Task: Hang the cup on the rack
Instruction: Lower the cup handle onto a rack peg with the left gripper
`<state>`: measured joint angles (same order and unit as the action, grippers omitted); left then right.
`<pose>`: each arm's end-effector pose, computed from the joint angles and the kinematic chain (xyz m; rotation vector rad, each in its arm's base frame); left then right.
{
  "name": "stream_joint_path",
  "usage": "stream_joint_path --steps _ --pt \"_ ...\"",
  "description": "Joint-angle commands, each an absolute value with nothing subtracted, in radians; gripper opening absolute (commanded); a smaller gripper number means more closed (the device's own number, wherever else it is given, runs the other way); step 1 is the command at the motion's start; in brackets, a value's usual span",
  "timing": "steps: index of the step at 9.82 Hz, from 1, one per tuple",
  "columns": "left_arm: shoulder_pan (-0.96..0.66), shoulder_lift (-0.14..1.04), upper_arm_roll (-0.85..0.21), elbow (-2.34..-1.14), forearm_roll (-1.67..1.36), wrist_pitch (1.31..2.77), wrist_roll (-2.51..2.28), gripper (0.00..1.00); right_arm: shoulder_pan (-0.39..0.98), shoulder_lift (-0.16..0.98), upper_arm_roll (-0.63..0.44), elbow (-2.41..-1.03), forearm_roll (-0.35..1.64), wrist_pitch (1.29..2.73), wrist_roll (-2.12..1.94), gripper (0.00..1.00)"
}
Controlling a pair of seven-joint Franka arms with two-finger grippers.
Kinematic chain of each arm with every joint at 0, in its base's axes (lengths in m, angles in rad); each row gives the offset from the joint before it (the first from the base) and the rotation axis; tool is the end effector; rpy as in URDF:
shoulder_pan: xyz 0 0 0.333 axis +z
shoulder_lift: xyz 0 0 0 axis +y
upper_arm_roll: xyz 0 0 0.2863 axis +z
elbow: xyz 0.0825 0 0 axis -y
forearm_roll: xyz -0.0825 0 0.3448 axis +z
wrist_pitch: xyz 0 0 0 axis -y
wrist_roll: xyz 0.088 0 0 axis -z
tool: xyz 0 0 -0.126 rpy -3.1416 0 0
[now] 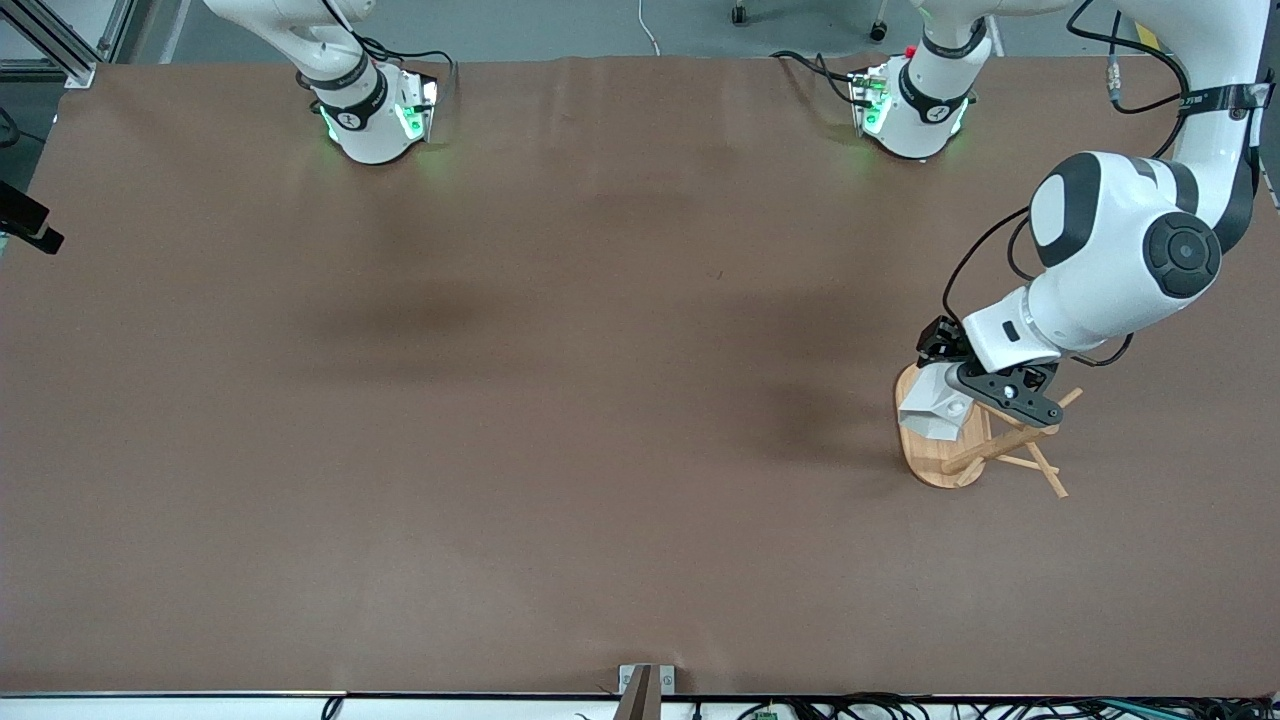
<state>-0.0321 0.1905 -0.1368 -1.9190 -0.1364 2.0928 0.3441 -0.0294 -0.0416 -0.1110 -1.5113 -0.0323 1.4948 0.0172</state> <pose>0.5506 -0.1006 0.3667 2.9244 -0.6566 -0.0046 0.4908 -0.0749 0.6155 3.1023 -0.2494 0.0359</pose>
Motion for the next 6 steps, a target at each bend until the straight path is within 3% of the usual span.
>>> stream_joint_path --steps 1,6 --pt "-0.028 0.203 -0.135 -1.934 -0.169 2.109 0.364 0.01 -0.041 -0.040 -0.098 -1.500 -0.040 1.488 0.034 1.00" --pt "-0.023 0.204 -0.100 -1.933 -0.193 2.111 0.351 0.01 -0.040 -0.038 -0.098 -1.500 -0.040 1.489 0.034 1.00"
